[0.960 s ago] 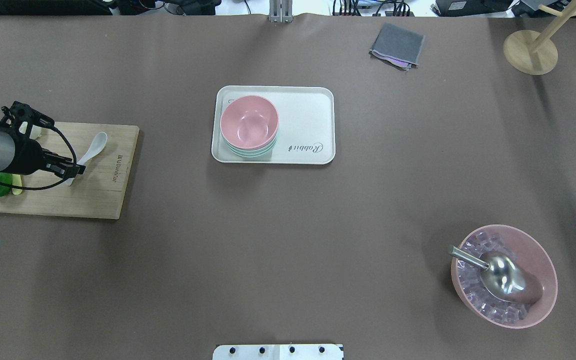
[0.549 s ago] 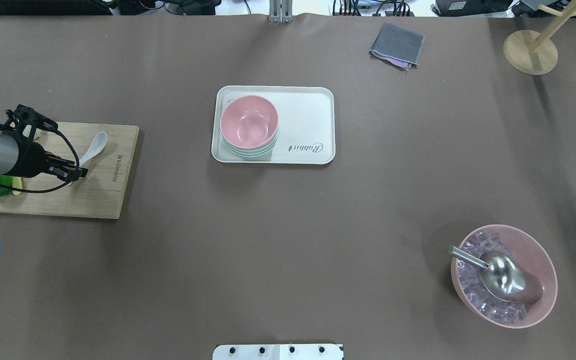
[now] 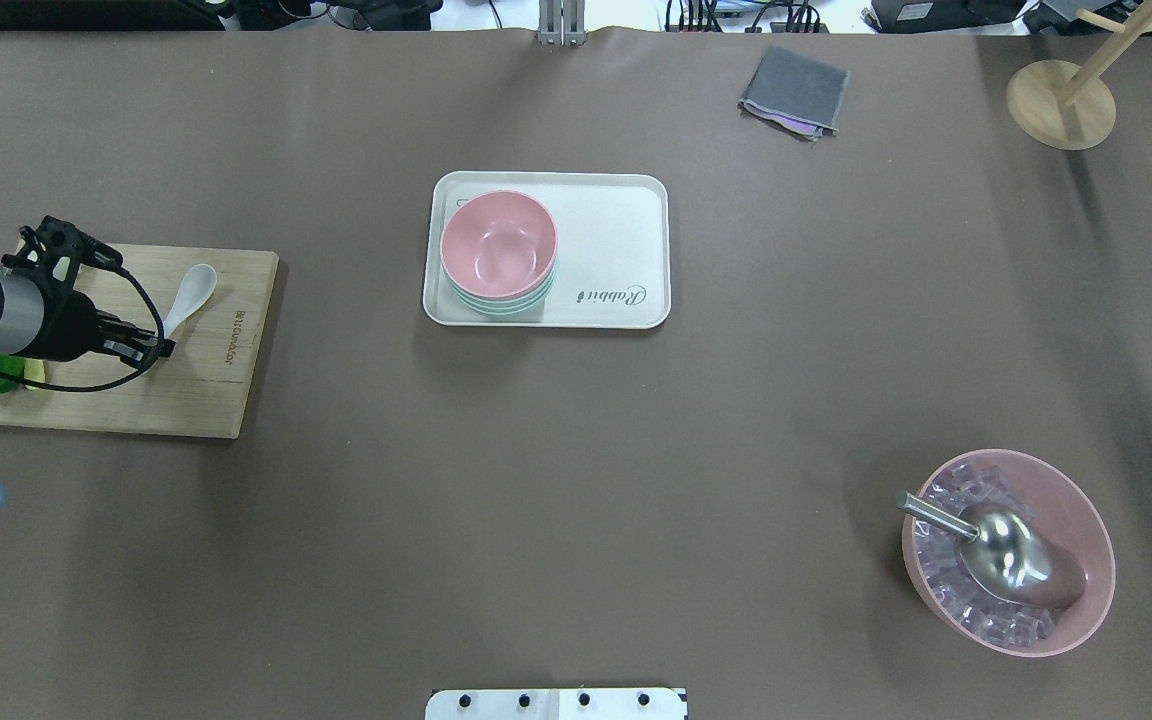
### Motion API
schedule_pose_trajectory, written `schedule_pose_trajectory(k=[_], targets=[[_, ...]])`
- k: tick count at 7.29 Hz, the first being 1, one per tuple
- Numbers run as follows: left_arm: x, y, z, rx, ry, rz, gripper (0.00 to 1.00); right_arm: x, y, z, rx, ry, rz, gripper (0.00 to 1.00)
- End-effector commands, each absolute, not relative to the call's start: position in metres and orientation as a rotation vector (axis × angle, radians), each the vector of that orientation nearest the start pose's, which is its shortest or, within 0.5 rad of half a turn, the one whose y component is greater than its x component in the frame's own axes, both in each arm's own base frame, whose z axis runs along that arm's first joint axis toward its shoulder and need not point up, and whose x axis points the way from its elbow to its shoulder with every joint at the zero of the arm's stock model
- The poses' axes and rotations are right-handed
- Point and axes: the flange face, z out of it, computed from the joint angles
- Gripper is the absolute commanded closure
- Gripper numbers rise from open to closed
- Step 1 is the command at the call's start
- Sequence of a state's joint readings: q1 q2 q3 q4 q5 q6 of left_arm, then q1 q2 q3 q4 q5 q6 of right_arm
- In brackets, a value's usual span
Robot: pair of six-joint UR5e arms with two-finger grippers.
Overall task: Stack pink bowl on green and place spoon
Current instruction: 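Lift the white spoon with the left gripper and carry it toward the stacked bowls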
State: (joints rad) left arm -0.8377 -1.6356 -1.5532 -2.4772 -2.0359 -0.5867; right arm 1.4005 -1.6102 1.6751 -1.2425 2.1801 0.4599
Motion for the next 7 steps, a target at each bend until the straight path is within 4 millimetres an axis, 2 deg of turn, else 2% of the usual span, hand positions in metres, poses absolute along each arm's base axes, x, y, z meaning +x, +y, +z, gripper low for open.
schedule_pose_trajectory(k=[1,3,4,5,6,7], targets=[[0.305,-0.471,0.519,0.498,0.943,0.363,1.0,-0.009,-0.503,0.6,0.18,-0.69,0.143,0.0],[0.322,-0.494,0.464,0.526,0.96,0.364,1.0,-0.009,-0.495,0.61,0.192,-0.701,0.131,0.0],[0.331,-0.503,0.418,0.509,0.964,0.351,1.0,-0.008,-0.489,0.619,0.174,-0.699,0.136,0.0],[0.335,-0.503,0.359,0.453,1.008,0.301,1.0,-0.006,-0.482,0.627,0.149,-0.686,0.152,0.0],[0.341,-0.504,0.312,0.433,1.041,0.263,1.0,-0.005,-0.475,0.638,0.126,-0.682,0.161,0.0],[0.354,-0.512,0.272,0.424,1.078,0.223,1.0,-0.006,-0.478,0.639,0.095,-0.677,0.166,0.0]])
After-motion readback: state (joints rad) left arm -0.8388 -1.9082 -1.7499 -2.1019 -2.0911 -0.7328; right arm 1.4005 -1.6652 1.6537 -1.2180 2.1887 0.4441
